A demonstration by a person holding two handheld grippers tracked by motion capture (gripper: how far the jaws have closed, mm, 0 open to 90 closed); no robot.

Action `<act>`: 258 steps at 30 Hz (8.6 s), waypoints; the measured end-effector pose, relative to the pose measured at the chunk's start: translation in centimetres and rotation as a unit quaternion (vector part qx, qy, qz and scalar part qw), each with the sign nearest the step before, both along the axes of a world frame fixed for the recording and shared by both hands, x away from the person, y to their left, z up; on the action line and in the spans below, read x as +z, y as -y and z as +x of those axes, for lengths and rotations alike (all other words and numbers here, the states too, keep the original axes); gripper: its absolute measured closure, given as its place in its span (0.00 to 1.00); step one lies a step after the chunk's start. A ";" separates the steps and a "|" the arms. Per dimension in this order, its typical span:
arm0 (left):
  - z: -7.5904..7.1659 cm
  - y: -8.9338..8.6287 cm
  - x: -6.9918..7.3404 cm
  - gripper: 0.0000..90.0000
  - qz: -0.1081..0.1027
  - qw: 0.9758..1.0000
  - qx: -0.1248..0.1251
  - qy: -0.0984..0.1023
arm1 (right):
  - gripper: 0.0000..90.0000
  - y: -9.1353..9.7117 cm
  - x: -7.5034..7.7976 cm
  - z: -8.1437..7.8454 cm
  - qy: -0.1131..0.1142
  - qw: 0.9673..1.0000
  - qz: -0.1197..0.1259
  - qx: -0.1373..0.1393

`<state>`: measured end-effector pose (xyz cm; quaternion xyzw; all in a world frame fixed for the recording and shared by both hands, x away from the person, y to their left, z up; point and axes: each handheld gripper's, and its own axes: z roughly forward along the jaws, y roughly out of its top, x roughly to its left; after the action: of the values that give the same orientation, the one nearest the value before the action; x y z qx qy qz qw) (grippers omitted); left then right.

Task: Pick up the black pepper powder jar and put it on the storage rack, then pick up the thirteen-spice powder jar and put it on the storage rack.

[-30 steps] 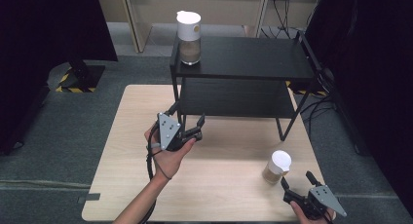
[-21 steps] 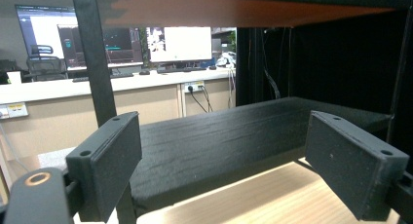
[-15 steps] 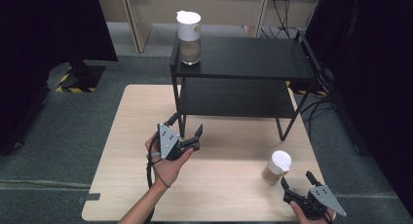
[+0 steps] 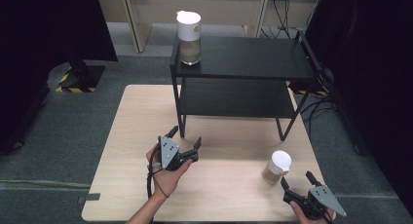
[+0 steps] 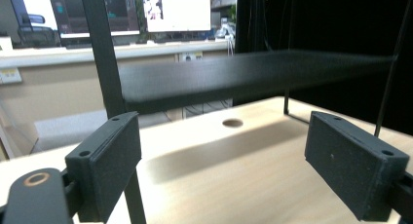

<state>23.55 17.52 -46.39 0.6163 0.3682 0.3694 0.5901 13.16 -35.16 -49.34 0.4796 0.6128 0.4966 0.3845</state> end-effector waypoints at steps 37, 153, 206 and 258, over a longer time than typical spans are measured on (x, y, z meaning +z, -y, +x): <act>0.6 -0.3 -4.3 0.14 0.023 0.998 0.007 -0.066 | 0.07 0.0 0.0 0.0 0.001 1.000 -0.003 0.005; 0.3 -0.1 -4.5 0.13 0.040 0.998 -0.002 -0.049 | 0.34 -3.7 7.2 4.6 0.118 0.989 0.077 0.048; 0.4 0.0 -4.4 0.13 0.044 0.998 -0.002 -0.052 | 0.34 -4.2 15.2 8.2 0.181 0.979 0.086 0.033; 0.5 -0.1 -4.2 0.13 0.044 0.997 -0.003 -0.056 | 0.34 -6.0 22.7 11.7 0.210 0.975 0.076 0.024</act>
<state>24.05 17.60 -50.64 0.6622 0.3818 0.3483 0.5425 24.84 -29.16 -26.68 0.3780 0.4904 0.6399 0.4551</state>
